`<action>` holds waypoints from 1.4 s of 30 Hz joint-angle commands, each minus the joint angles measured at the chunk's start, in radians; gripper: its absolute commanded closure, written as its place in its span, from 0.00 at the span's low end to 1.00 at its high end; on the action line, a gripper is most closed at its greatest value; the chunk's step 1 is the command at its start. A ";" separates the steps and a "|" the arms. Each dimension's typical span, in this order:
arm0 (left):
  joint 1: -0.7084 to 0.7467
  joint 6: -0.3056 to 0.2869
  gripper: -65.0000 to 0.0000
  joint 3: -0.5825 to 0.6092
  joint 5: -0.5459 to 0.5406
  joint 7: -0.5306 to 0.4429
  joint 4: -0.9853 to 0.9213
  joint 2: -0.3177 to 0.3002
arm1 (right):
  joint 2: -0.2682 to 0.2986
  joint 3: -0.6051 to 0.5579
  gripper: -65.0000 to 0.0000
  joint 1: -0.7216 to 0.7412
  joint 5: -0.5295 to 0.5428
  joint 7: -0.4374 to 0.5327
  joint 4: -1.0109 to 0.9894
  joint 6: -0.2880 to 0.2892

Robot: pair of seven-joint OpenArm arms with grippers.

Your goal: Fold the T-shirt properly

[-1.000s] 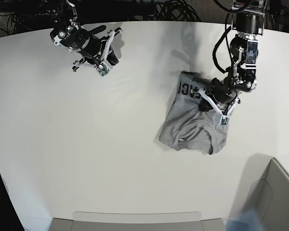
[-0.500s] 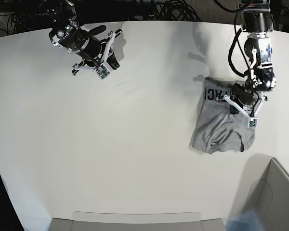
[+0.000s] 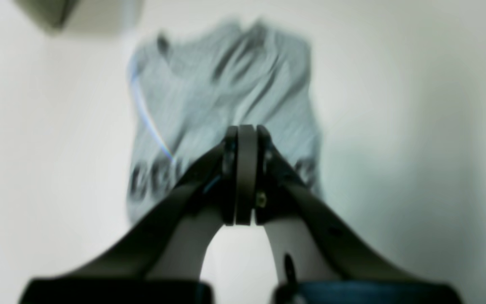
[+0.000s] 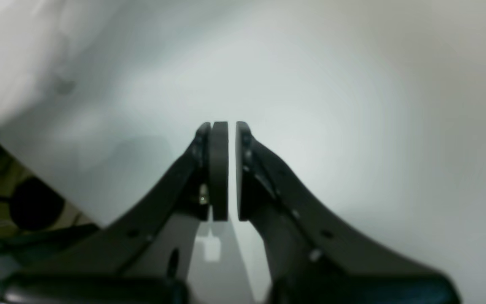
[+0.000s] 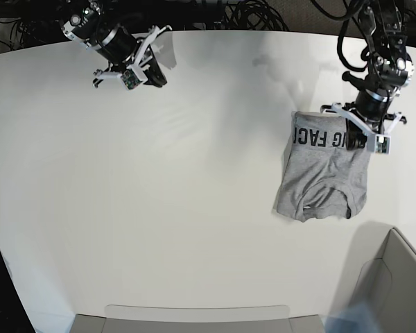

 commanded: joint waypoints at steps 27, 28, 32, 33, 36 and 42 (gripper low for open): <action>0.630 -0.002 1.00 -0.063 -0.003 0.042 -0.196 0.081 | 0.181 -0.001 0.96 -0.480 0.014 0.118 -0.364 -0.004; 0.600 -0.002 1.00 -0.036 -0.003 0.042 -0.239 0.081 | 0.181 -0.020 0.96 -0.445 0.014 0.118 -0.418 -0.004; 0.489 0.001 1.00 0.056 -0.002 0.041 -0.455 0.081 | 0.199 -0.129 0.96 -0.287 0.014 0.143 -0.686 -0.004; 0.471 0.001 1.00 0.067 -0.002 0.041 -0.503 0.081 | 0.209 -0.159 0.96 -0.254 0.014 0.167 -0.748 -0.004; 0.399 0.001 1.00 0.099 -0.002 0.022 -0.649 0.081 | 0.235 -0.265 0.96 -0.141 0.014 0.290 -0.972 -0.004; 0.284 0.003 1.00 0.202 0.010 -0.134 -0.916 0.077 | 0.229 -0.446 0.95 0.062 0.014 0.539 -1.390 -0.006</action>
